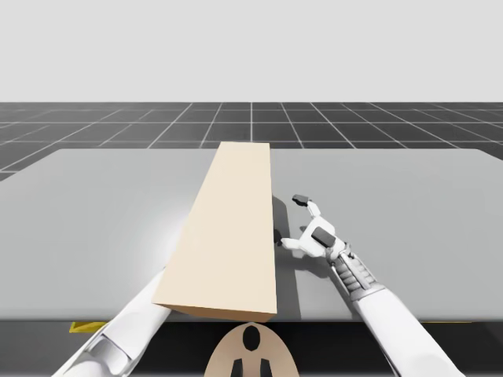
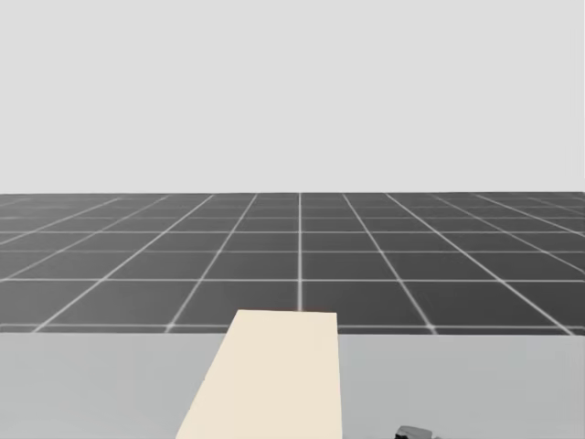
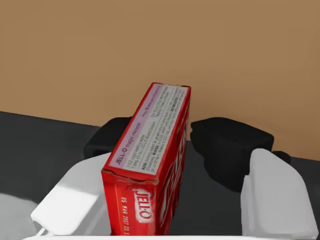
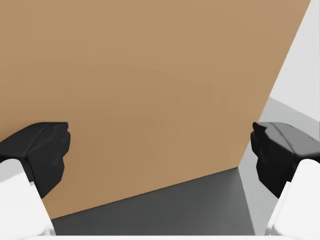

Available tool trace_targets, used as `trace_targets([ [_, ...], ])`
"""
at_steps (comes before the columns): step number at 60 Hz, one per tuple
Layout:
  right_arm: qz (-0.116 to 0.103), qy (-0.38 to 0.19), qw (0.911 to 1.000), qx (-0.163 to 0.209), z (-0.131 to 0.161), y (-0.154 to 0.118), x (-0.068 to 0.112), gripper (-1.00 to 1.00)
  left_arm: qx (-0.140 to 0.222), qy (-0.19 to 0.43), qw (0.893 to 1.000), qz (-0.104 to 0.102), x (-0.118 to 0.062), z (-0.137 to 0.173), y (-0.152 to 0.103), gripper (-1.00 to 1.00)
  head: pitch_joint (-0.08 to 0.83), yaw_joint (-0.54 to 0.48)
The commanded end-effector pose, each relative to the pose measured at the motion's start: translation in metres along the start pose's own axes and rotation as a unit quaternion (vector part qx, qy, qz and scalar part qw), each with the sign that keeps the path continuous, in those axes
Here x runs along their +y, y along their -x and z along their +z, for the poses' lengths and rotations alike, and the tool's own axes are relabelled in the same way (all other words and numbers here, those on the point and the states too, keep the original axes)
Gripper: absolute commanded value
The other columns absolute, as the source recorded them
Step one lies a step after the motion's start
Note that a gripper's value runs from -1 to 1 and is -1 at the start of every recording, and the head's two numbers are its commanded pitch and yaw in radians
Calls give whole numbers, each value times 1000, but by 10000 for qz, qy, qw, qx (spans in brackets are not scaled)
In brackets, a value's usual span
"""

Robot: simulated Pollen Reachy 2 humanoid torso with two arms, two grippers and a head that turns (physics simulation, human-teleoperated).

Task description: Retrieve the object from inside the box.

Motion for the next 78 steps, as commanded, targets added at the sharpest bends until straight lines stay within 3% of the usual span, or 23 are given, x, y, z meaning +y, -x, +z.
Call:
trace_targets([
  [1, -34, -66, 10000, -43, -4, 0, 5, -1000, 70, 100, 9990, 419, -34, -10, 24, 1000, 38, 17],
  [13, -54, -40, 10000, -59, -3, -3, 4, -1000, 30, -401, 9989, 258, -22, 43, 7, 1000, 33, 16],
  [20, -82, 39, 9999, -69, -1, -5, 1, -1000, 109, -759, 9970, 55, -19, 83, 0, 1000, 32, 16],
  [31, -44, 271, 9996, -38, 0, -9, -4, -1000, 74, -1087, 9939, -146, -15, 122, -13, 1000, 30, 16],
  [41, -331, 479, 9983, -67, 0, -15, -8, -1000, 43, -1460, 9891, -168, -6, 155, -24, 1000, 27, 11],
  [47, -324, 661, 9972, -126, -1, -15, -13, -1000, 38, -1646, 9861, -214, -1, 169, -30, 1000, 27, 9],
  [61, -372, 644, 9972, -15, 1, -16, -18, -1000, 59, -2352, 9714, -317, 34, 206, -63, 1000, 23, 3],
  [65, -378, 638, 9972, -13, 2, -16, -19, -1000, 172, -2590, 9647, -449, 48, 214, -76, 1000, 23, 1],
  [73, -360, 620, 9974, -7, 2, -16, -19, -1000, 111, -2846, 9573, -498, 70, 218, -109, 1000, 23, 1],
  [78, -350, 606, 9975, -5, 3, -16, -19, -1000, 56, -2986, 9519, -692, 84, 213, -131, 1000, 23, 2],
])
